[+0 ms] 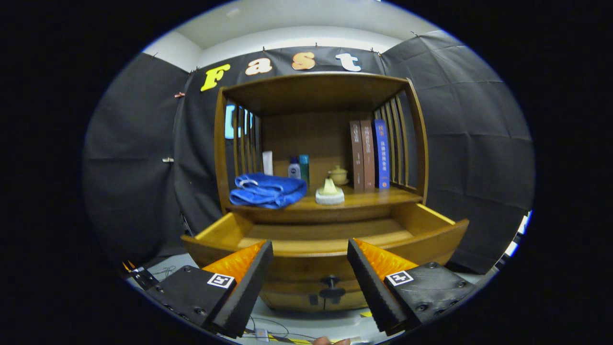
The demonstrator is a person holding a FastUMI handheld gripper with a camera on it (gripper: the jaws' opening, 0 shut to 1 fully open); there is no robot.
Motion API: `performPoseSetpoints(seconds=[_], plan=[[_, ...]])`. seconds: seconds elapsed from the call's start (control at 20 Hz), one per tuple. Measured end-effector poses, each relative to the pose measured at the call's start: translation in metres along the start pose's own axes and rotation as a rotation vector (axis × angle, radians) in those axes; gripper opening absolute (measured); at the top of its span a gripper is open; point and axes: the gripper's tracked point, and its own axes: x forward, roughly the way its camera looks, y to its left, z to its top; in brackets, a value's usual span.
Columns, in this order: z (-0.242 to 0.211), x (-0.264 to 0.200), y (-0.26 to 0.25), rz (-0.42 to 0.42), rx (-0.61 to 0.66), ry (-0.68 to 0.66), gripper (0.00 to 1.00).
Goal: Pull open the drawer, take out the items inside it, and place them on the countertop above the cabinet.
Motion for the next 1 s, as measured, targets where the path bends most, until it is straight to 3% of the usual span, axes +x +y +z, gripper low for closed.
performPoseSetpoints(seconds=[0.4,0.65,1.0], plan=[[-0.052,0.031,-0.038,-0.098,0.005,0.080,0.99],[-0.058,0.038,-0.028,-0.056,-0.008,0.085,0.99],[-0.049,0.055,-0.025,-0.067,0.007,0.097,0.99]])
